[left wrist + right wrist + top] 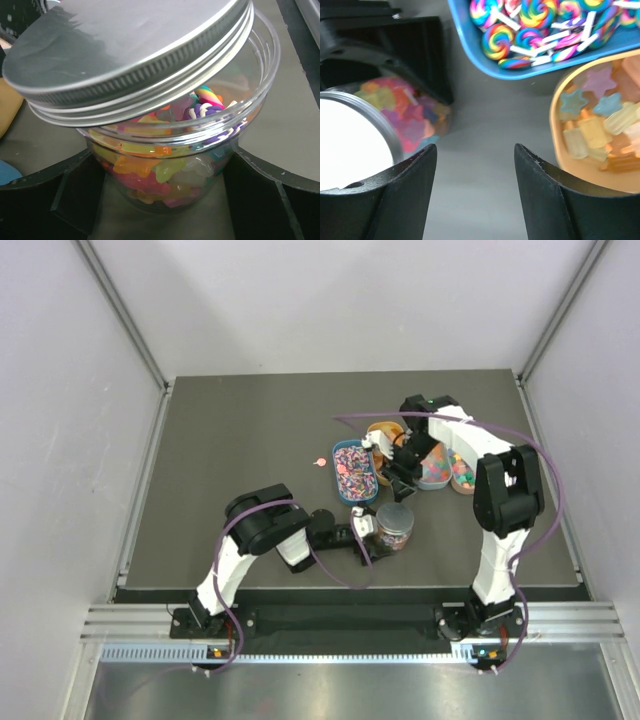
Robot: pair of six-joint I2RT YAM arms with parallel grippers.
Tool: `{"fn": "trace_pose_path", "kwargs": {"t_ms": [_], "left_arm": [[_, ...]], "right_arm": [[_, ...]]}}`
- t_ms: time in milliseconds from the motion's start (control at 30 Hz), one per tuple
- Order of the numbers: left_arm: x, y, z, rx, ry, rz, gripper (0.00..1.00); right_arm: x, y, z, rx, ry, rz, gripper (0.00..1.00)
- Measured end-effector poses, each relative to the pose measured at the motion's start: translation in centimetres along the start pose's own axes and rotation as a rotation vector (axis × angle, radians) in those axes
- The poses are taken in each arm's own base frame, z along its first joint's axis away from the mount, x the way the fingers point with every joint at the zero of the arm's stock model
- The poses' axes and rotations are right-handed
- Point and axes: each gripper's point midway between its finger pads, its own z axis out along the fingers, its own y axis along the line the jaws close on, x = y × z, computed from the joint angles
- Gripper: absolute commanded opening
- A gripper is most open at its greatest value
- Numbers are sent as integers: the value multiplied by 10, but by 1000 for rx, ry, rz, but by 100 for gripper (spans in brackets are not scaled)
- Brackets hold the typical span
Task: Pack the candies
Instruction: Close the bottle lid on the packing bottle.
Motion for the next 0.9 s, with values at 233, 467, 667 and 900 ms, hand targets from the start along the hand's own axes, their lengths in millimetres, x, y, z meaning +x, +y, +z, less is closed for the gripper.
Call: {"fn": "trace_pose_path", "kwargs": {"t_ms": [233, 467, 667, 900], "left_arm": [[0, 1, 2, -1, -3, 1, 0], [0, 1, 2, -1, -3, -8, 0], [1, 1, 2, -3, -2, -28, 0], [1, 1, 2, 1, -2, -38, 0]], "right_arm": [[-4, 11, -12, 21, -14, -24, 63], [-6, 15, -16, 27, -20, -29, 63], [-3, 21, -14, 13, -14, -26, 63], [-4, 27, -17, 12, -17, -32, 63]]}}
